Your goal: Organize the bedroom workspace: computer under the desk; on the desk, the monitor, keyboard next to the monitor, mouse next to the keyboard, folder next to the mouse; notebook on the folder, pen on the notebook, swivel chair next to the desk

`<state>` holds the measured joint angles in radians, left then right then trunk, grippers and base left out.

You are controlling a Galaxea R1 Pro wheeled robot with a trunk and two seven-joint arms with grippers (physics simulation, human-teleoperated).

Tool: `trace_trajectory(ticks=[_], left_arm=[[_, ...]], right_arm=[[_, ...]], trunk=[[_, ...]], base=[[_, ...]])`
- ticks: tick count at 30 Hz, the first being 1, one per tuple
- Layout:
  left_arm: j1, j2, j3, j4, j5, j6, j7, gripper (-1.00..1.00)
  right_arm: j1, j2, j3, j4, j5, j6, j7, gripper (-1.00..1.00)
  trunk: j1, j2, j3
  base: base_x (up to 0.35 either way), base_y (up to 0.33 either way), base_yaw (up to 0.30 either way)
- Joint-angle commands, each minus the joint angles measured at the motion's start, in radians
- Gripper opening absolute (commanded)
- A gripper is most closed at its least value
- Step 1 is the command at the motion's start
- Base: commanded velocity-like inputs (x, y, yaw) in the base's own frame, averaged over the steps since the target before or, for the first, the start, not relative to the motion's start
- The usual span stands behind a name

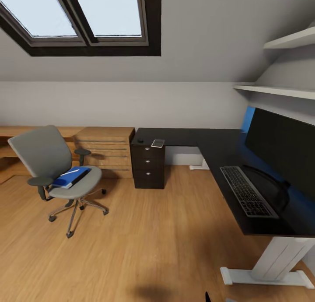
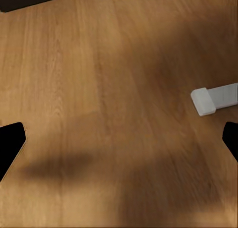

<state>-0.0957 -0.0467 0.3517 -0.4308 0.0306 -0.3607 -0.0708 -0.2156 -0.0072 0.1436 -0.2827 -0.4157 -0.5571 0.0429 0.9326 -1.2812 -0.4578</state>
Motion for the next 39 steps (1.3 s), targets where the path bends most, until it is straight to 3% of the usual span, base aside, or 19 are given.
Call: trace_trajectory(ticks=[1,16,39], left_arm=[[-0.001,-0.001,0.006,0.001,0.003,-0.002,-0.007,1.00],[-0.001,-0.001,-0.003,0.038,0.000,-0.004,-0.009,1.00],[-0.001,-0.001,-0.005,0.043,0.002,-0.003,-0.009,1.00]], right_arm=[[-0.001,-0.001,0.005,0.001,-0.011,-0.004,0.004,1.00],[-0.001,0.000,0.004,0.002,-0.010,-0.006,0.003,1.00],[-0.001,0.000,0.005,0.002,-0.006,-0.006,0.003,1.00]], trunk=[[0.000,-0.001,-0.001],[0.000,-0.001,-0.002],[0.000,-0.001,-0.003]], base=[[0.142,0.286,0.010],[0.275,0.083,0.141],[0.335,-0.019,0.020]])
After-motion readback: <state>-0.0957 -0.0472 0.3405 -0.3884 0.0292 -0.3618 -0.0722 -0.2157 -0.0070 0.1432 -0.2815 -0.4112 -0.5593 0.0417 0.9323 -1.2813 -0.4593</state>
